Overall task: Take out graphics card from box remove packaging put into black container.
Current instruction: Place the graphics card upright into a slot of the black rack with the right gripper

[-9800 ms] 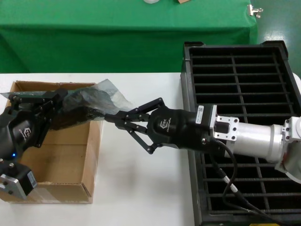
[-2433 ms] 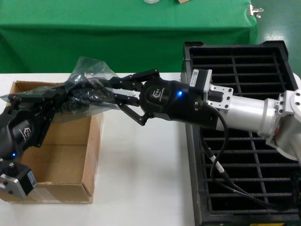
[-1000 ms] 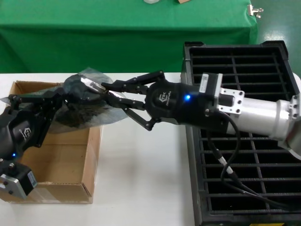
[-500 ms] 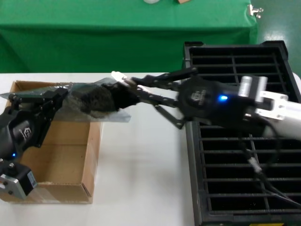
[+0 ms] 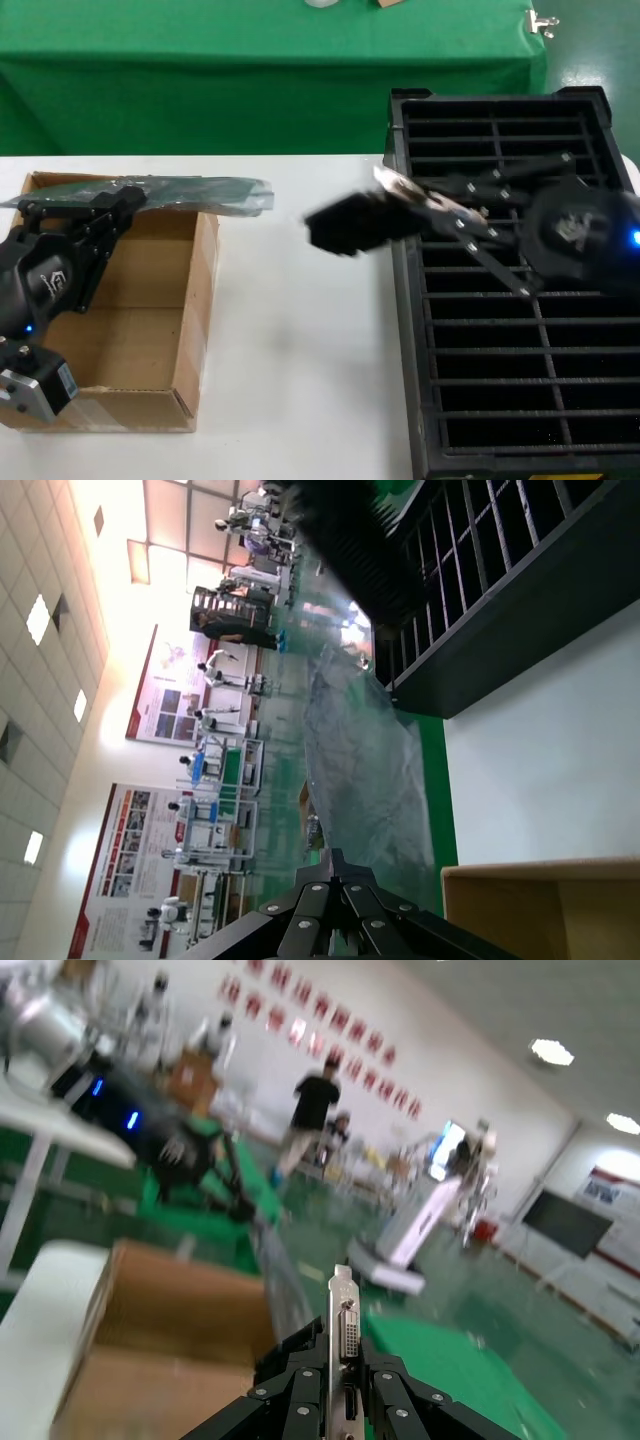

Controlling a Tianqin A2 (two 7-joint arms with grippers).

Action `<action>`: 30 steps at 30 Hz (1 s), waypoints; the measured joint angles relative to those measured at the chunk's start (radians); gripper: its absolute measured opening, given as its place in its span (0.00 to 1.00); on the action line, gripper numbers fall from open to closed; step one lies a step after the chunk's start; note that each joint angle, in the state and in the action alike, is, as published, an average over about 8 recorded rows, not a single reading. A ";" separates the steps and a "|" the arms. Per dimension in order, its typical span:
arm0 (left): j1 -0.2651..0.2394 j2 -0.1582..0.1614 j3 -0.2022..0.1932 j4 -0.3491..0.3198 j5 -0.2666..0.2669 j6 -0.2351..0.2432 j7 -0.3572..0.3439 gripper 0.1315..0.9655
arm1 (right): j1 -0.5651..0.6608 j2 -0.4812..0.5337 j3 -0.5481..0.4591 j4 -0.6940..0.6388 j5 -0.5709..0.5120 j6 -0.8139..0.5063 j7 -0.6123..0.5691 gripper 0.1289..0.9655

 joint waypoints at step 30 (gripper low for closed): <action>0.000 0.000 0.000 0.000 0.000 0.000 0.000 0.01 | 0.263 0.153 -0.299 0.423 -0.816 -0.262 0.671 0.07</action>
